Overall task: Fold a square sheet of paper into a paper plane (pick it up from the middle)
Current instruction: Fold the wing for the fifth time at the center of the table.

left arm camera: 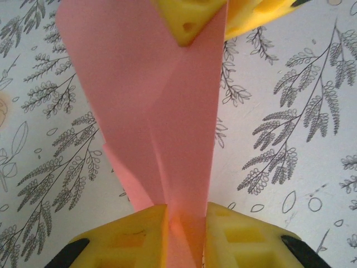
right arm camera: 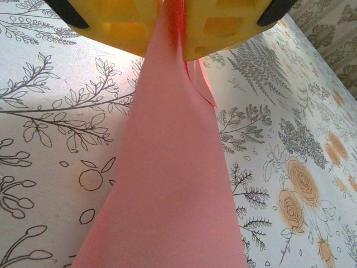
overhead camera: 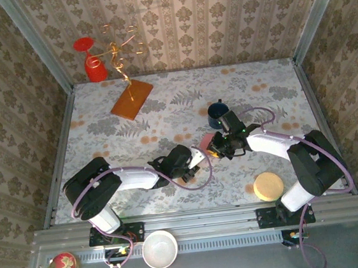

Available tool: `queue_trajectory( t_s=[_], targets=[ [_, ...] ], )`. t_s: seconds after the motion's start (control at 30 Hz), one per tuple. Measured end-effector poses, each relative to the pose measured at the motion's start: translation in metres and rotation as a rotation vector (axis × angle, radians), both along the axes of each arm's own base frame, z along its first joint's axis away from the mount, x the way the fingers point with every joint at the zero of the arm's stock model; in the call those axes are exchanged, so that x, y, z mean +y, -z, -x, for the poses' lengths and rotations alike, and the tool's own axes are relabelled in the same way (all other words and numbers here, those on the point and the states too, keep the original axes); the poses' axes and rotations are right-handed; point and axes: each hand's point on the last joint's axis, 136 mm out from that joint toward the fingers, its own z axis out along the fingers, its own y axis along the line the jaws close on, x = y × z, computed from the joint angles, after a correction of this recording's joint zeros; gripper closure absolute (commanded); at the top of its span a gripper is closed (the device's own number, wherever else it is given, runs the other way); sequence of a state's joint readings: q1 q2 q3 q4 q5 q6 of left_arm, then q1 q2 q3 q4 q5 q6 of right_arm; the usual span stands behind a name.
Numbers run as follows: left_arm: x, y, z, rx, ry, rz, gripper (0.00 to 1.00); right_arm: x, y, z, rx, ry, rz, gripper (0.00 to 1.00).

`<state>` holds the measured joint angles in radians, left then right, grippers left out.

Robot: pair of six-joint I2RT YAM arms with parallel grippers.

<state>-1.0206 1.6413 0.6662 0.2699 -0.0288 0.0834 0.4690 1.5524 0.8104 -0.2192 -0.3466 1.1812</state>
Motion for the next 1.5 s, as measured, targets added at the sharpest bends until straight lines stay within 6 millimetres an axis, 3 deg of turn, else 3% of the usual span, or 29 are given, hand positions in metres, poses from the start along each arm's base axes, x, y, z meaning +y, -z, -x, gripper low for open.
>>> queue_trajectory(
  t_s=[0.2,0.77,0.97,1.07,1.27,1.5],
  targets=[
    [-0.011,0.0,-0.006,-0.002,0.004,0.011,0.77,0.001,0.0,0.0,-0.001,-0.001,-0.006,0.84],
    [-0.019,-0.002,-0.01,-0.006,0.007,0.024,0.72,0.002,0.002,0.001,0.006,0.011,-0.025,0.91],
    [-0.023,0.002,-0.011,0.001,0.012,0.023,0.8,0.003,0.002,0.002,0.013,0.009,-0.035,0.91],
    [-0.024,0.003,-0.01,0.005,0.017,0.025,0.86,0.002,0.004,0.003,0.019,0.015,-0.035,0.84],
    [-0.026,0.001,-0.011,0.018,0.022,0.05,0.89,-0.007,0.009,0.004,0.031,0.033,-0.023,0.49],
    [-0.02,0.007,-0.008,0.072,0.021,0.071,0.9,-0.03,0.005,0.003,0.006,0.077,0.013,0.37]
  ],
)
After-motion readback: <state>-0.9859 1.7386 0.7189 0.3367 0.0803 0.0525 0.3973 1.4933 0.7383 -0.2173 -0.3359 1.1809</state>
